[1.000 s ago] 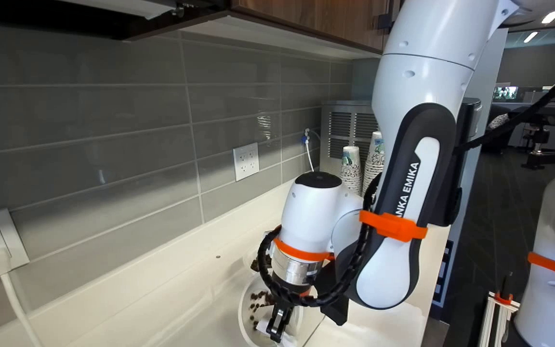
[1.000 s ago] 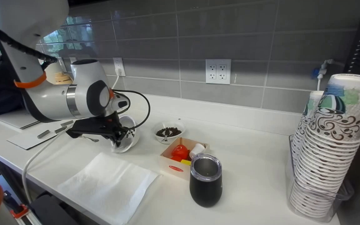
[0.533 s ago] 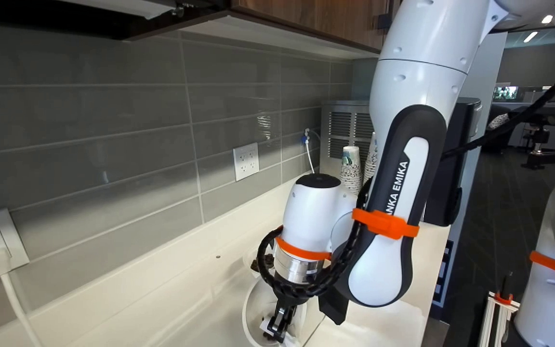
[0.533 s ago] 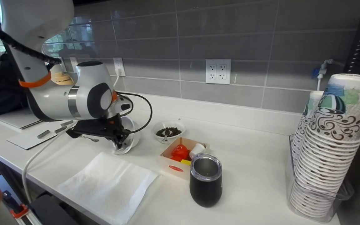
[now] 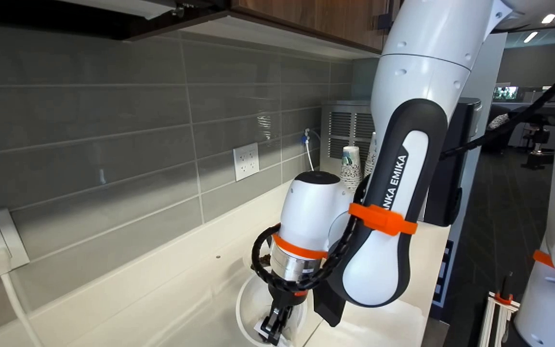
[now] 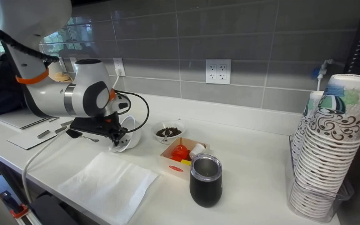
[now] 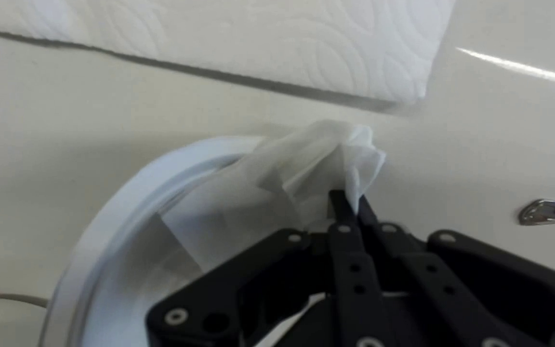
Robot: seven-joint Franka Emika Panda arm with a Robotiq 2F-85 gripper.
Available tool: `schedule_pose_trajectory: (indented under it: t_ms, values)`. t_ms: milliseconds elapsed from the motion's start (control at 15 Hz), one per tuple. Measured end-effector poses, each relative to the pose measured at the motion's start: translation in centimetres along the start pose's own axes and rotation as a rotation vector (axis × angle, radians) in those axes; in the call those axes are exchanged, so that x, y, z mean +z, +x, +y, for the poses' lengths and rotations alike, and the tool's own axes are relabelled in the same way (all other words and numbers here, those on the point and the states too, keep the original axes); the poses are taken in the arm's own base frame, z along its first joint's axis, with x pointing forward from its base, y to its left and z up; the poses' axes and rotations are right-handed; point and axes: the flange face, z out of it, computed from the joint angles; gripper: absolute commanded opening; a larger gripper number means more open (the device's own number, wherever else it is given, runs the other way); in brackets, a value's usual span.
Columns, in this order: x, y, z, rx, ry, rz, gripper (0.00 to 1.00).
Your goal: Pick a paper towel on the counter and use it to wipe the bowl on the left
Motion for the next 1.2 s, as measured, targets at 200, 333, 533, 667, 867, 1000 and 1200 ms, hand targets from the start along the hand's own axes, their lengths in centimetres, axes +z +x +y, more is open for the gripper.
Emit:
schedule_pose_trajectory:
  t_ms: [200, 333, 533, 667, 867, 1000, 1200]
  values:
    - [-0.4, 0.5, 0.0, 0.018, 0.011, 0.011, 0.01]
    - [-0.7, 1.0, 0.3, 0.032, 0.018, 0.023, 0.01]
    - [-1.2, 1.9, 1.1, 0.056, 0.025, 0.043, 0.01]
    - [-1.6, 2.4, 1.9, 0.071, 0.029, 0.055, 0.01]
    - [-1.9, 2.9, 3.1, 0.092, 0.032, 0.066, 0.01]
    - [-1.9, 3.2, 4.0, 0.104, 0.039, 0.069, 0.01]
    - [-1.9, 3.7, 5.5, 0.127, 0.054, 0.076, 0.01]
